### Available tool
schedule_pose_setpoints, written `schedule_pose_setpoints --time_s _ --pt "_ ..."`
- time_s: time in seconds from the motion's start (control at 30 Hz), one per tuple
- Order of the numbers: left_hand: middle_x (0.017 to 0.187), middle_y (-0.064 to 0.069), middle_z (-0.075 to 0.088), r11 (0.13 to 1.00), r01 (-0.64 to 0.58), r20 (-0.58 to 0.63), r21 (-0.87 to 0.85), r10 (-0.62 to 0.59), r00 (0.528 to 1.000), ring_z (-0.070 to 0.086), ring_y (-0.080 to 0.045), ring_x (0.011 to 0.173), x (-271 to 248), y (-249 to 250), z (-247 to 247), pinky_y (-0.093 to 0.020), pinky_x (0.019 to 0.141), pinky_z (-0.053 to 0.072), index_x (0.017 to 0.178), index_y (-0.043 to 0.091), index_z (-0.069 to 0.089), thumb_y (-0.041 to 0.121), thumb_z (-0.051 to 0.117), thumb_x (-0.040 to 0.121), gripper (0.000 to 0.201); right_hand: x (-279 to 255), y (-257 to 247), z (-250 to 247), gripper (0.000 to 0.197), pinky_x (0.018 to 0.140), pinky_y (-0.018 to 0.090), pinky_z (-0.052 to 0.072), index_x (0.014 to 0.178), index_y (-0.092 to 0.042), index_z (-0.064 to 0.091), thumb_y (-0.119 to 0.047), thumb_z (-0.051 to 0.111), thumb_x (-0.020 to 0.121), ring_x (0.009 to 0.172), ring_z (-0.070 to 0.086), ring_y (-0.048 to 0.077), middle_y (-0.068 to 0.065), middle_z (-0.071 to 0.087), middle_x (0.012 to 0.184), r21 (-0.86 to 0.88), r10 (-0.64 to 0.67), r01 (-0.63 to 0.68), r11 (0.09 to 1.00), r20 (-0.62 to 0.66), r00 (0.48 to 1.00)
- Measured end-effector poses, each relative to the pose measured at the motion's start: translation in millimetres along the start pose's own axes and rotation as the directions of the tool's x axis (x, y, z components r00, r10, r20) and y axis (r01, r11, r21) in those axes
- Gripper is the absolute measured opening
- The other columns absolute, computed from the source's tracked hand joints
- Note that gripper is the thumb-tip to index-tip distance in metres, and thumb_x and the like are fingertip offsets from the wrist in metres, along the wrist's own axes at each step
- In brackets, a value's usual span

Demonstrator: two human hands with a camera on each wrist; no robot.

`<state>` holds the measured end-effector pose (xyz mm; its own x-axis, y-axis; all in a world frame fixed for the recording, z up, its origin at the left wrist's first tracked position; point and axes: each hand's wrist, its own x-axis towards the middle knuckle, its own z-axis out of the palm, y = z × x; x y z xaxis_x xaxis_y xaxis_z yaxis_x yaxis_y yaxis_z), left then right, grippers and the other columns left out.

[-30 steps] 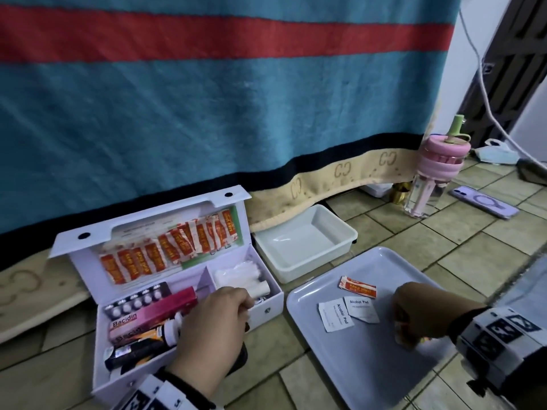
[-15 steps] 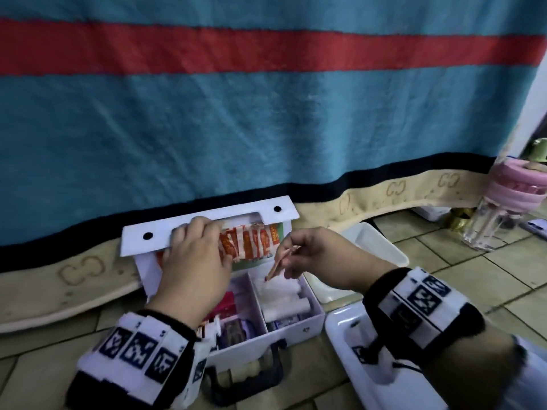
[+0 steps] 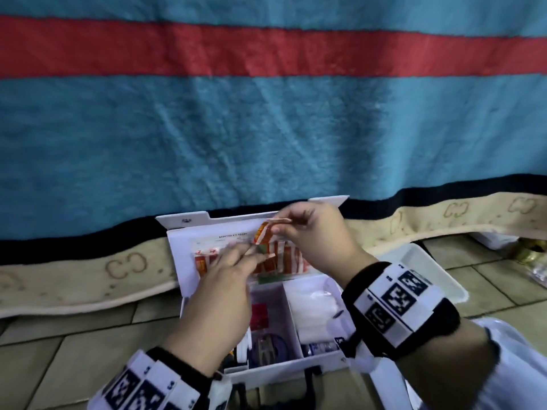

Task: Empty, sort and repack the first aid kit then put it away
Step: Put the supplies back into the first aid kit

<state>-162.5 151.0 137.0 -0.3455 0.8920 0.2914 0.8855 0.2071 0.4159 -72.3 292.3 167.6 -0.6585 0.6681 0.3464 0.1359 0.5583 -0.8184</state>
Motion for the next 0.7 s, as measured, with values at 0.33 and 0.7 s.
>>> schedule_pose_setpoints --time_s 0.33,0.7 --pt "0.144 0.015 0.029 1.0 0.024 -0.006 -0.014 -0.024 1.0 0.034 -0.006 0.132 -5.8 -1.5 -1.9 -0.01 0.101 0.024 0.131 0.035 0.05 -0.004 0.048 0.084 0.06 -1.4 -0.6 19.0 0.023 0.071 0.035 0.041 0.073 -0.03 0.075 -0.015 0.063 0.061 0.078 0.059 0.022 -0.008 0.067 0.065 -0.692 -0.245 0.359 0.627 0.263 0.933" --pt "0.143 0.017 0.027 0.999 0.049 0.012 0.003 -0.049 0.999 0.036 -0.005 0.13 -5.5 -1.6 -5.8 -0.017 0.101 0.034 0.135 0.037 0.044 0.004 0.046 0.087 0.058 10.4 -8.6 11.1 0.028 0.08 0.033 0.014 0.109 -0.041 0.065 -0.024 0.052 0.092 0.112 0.037 0.012 -0.011 0.061 0.096 -0.658 -0.007 0.306 0.688 0.415 0.91"
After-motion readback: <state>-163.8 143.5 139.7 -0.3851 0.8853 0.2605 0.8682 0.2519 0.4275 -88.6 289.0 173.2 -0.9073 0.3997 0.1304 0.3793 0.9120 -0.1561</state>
